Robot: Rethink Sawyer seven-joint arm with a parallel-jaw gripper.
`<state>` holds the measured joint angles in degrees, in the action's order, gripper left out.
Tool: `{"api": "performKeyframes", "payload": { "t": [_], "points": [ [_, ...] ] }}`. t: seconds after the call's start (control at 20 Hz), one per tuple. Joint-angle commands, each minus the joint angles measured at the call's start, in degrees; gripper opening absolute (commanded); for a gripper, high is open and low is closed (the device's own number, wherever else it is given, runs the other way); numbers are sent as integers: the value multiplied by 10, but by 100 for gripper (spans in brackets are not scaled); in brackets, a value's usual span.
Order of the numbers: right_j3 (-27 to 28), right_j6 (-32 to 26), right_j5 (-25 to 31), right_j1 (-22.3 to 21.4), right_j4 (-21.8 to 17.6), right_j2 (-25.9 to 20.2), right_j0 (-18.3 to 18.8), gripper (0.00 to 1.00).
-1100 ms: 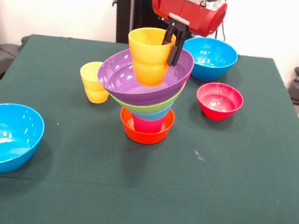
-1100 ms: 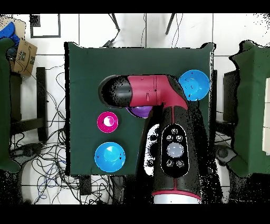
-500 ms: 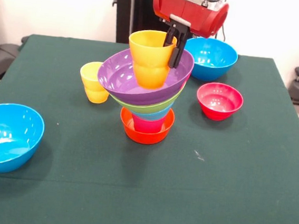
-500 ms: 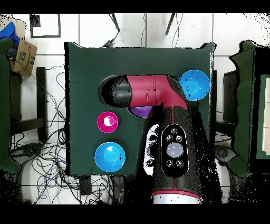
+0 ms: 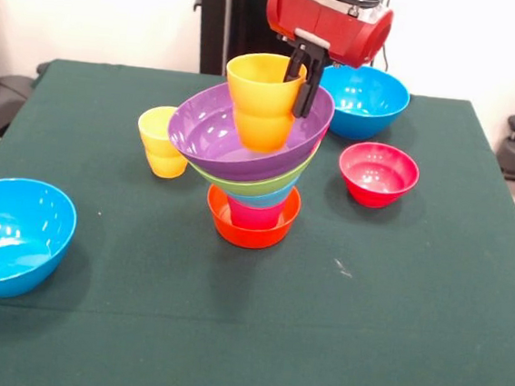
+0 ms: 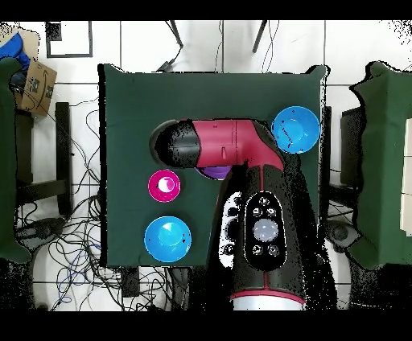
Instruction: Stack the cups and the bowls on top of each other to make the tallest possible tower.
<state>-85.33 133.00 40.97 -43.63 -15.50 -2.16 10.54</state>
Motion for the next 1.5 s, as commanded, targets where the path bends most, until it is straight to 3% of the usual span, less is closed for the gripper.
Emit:
{"api": "performKeyframes", "payload": {
  "t": [0.05, 1.5],
  "points": [
    [-52, -79, -22, 18, -48, -42, 8, 0],
    [-78, -65, -48, 13, -62, -34, 1, 0]
  ]
}}
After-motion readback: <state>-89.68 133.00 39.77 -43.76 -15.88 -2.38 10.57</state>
